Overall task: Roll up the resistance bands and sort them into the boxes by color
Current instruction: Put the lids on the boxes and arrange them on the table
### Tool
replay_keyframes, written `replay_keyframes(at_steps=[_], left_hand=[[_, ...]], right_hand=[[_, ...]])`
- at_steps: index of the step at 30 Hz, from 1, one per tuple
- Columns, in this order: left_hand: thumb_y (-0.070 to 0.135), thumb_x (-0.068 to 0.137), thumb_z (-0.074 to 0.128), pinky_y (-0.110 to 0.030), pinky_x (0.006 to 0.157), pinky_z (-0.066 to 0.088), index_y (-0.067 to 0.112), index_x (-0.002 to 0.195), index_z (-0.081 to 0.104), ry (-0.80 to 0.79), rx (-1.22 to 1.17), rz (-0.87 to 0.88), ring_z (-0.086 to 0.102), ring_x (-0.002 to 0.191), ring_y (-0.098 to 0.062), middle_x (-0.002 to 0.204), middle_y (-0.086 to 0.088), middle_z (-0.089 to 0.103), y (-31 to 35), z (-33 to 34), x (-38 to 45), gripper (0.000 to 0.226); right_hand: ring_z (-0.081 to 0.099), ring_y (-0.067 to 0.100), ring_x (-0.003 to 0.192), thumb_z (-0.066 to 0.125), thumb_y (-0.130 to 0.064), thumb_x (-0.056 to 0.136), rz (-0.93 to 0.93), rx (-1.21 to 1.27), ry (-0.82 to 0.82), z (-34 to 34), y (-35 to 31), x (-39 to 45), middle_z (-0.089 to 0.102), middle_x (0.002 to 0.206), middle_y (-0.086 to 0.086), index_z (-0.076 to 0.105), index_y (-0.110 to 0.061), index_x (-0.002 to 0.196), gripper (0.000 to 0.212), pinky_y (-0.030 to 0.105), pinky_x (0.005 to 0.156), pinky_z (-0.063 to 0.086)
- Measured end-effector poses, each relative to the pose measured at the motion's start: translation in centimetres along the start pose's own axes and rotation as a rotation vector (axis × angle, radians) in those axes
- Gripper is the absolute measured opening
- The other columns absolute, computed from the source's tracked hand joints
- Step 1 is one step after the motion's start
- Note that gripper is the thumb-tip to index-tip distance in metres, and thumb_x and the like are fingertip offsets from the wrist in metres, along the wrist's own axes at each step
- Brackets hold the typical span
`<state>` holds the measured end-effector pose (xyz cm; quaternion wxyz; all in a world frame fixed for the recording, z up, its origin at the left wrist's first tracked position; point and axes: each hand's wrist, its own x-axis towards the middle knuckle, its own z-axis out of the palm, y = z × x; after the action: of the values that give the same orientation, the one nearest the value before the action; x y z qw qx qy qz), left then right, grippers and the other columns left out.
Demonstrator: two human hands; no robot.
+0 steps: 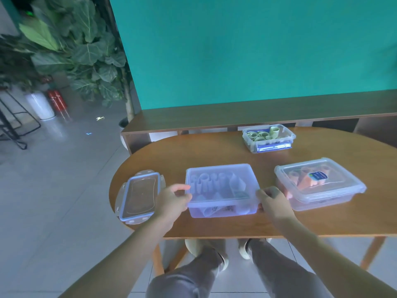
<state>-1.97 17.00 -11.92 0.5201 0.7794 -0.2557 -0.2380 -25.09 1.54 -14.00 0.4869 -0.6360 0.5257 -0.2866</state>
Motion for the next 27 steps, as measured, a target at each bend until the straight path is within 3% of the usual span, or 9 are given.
replay_keyframes(at_steps=[2, 3, 5, 7, 8, 11, 14, 19, 27], left_hand=[[0.013, 0.088, 0.066, -0.030, 0.077, 0.059, 0.030, 0.108, 0.075, 0.041, 0.225, 0.129, 0.068, 0.071, -0.016, 0.088, 0.006, 0.073, 0.4, 0.2, -0.4, 0.028], [0.015, 0.090, 0.064, -0.025, 0.077, 0.055, 0.029, 0.115, 0.073, 0.075, 0.362, 0.213, 0.067, 0.079, -0.014, 0.098, 0.008, 0.072, 0.7, 0.5, -0.4, 0.029], [0.026, 0.097, 0.060, -0.025, 0.095, 0.044, 0.025, 0.130, 0.066, 0.117, 0.529, 0.381, 0.061, 0.112, -0.014, 0.129, 0.004, 0.064, 1.4, 1.4, 0.1, 0.034], [0.043, 0.101, 0.053, -0.032, 0.116, 0.028, 0.023, 0.147, 0.050, 0.035, 0.612, 0.435, 0.034, 0.145, -0.018, 0.159, 0.000, 0.038, 1.8, 2.6, 1.0, 0.050], [0.051, 0.102, 0.047, -0.035, 0.120, 0.021, 0.022, 0.154, 0.039, -0.031, 0.671, 0.420, 0.019, 0.152, -0.018, 0.165, 0.000, 0.024, 1.8, 3.1, 1.6, 0.060], [0.066, 0.100, 0.033, -0.036, 0.124, 0.007, 0.017, 0.162, 0.009, -0.171, 0.794, 0.323, -0.004, 0.156, -0.015, 0.170, 0.001, -0.004, 1.2, 4.0, 2.6, 0.083], [0.067, 0.100, 0.029, -0.034, 0.125, 0.000, 0.015, 0.162, 0.000, -0.205, 0.799, 0.295, -0.010, 0.155, -0.015, 0.169, 0.001, -0.011, 0.7, 4.2, 2.8, 0.086], [0.063, 0.101, 0.032, -0.029, 0.123, -0.001, 0.014, 0.162, 0.003, -0.176, 0.783, 0.312, -0.005, 0.155, -0.013, 0.170, 0.000, -0.007, 0.8, 4.3, 3.6, 0.083], [0.059, 0.104, 0.028, -0.040, 0.121, 0.018, 0.017, 0.158, 0.027, -0.061, 0.894, 0.375, 0.012, 0.154, -0.025, 0.168, 0.000, 0.017, 2.0, 4.6, 9.1, 0.069]], right_hand=[[0.054, 0.027, 0.086, 0.056, -0.031, 0.088, -0.088, -0.202, 0.044, -0.1, -0.5, -0.3, 0.064, 0.098, 0.011, 0.056, -0.006, 0.101, 0.028, 0.037, 0.073, 0.043], [0.050, 0.029, 0.099, 0.056, -0.029, 0.090, -0.164, -0.307, 0.070, 0.1, -0.8, -0.1, 0.059, 0.110, 0.012, 0.055, -0.009, 0.110, 0.029, 0.037, 0.080, 0.040], [0.043, 0.032, 0.124, 0.055, -0.030, 0.096, -0.345, -0.501, 0.088, 0.6, -1.8, 0.6, 0.049, 0.135, 0.012, 0.048, -0.011, 0.138, 0.046, 0.040, 0.102, 0.035], [0.030, 0.028, 0.142, 0.048, -0.041, 0.101, -0.459, -0.595, 0.007, 1.3, -2.9, 1.7, 0.034, 0.157, 0.005, 0.035, -0.017, 0.154, 0.059, 0.040, 0.115, 0.029], [0.021, 0.024, 0.149, 0.043, -0.050, 0.102, -0.466, -0.648, -0.059, 1.7, -3.3, 2.4, 0.024, 0.164, 0.000, 0.028, -0.020, 0.158, 0.065, 0.041, 0.119, 0.027], [-0.005, 0.013, 0.155, 0.029, -0.070, 0.097, -0.385, -0.807, -0.215, 2.6, -3.3, 3.8, -0.003, 0.169, -0.011, 0.010, -0.025, 0.162, 0.081, 0.040, 0.124, 0.018], [-0.010, 0.012, 0.155, 0.030, -0.074, 0.094, -0.355, -0.798, -0.223, 3.0, -2.6, 4.3, -0.007, 0.168, -0.015, 0.008, -0.025, 0.162, 0.086, 0.036, 0.124, 0.013], [-0.007, 0.016, 0.155, 0.031, -0.074, 0.094, -0.355, -0.826, -0.213, 3.5, -2.9, 4.8, -0.005, 0.169, -0.013, 0.008, -0.023, 0.162, 0.088, 0.037, 0.124, 0.013], [0.004, 0.025, 0.155, 0.018, -0.073, 0.096, -0.368, -0.953, -0.148, 5.6, -5.4, 8.7, -0.003, 0.169, -0.007, 0.011, -0.024, 0.160, 0.081, 0.042, 0.122, 0.019]])
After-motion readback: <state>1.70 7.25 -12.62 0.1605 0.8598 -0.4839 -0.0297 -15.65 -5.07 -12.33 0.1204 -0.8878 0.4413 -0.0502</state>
